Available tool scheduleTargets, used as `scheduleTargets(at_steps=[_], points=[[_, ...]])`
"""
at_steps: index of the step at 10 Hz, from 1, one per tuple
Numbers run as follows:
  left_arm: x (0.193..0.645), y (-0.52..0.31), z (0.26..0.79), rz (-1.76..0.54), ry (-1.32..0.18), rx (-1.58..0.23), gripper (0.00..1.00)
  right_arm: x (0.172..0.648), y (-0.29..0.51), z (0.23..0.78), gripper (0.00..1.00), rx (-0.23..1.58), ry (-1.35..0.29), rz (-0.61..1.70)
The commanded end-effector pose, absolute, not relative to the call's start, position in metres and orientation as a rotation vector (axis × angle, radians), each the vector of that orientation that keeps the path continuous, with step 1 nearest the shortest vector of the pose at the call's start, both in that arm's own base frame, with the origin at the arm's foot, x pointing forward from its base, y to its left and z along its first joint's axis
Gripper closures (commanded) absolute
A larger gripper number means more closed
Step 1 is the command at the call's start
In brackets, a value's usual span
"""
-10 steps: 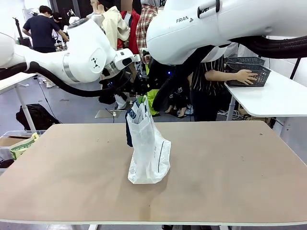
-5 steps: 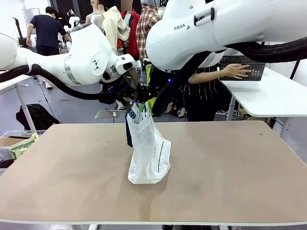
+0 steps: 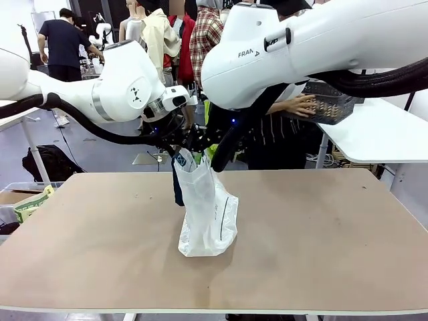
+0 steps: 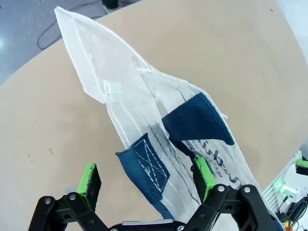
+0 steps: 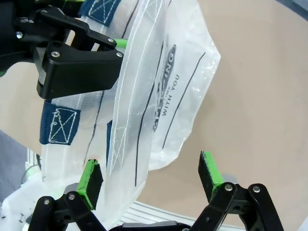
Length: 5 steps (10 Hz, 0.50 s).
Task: Transfer purchased items from the store into the shopping bag.
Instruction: Open the Reusable shopping bag in the center of the table.
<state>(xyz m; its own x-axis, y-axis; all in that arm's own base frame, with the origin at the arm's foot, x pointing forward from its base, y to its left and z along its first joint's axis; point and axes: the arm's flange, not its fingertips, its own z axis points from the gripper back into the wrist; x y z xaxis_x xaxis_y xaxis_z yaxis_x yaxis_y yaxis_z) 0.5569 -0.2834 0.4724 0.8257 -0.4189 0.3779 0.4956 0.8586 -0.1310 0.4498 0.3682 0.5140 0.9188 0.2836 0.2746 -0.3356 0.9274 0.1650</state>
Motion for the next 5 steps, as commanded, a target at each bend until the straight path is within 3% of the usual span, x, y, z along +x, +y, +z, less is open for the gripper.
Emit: scheduleTargets(at_steps=[1, 5], points=[[0.5596, -0.2806, 0.4731, -0.529, -0.326, -0.224, 0.00, 0.4522, 0.3766, 0.5129, 0.10, 0.196, -0.233, 0.324], [0.5570, -0.2797, 0.4733, -0.543, -0.325, -0.231, 0.75, 0.4536, 0.3788, 0.5123, 0.89, 0.181, -0.223, 0.333]])
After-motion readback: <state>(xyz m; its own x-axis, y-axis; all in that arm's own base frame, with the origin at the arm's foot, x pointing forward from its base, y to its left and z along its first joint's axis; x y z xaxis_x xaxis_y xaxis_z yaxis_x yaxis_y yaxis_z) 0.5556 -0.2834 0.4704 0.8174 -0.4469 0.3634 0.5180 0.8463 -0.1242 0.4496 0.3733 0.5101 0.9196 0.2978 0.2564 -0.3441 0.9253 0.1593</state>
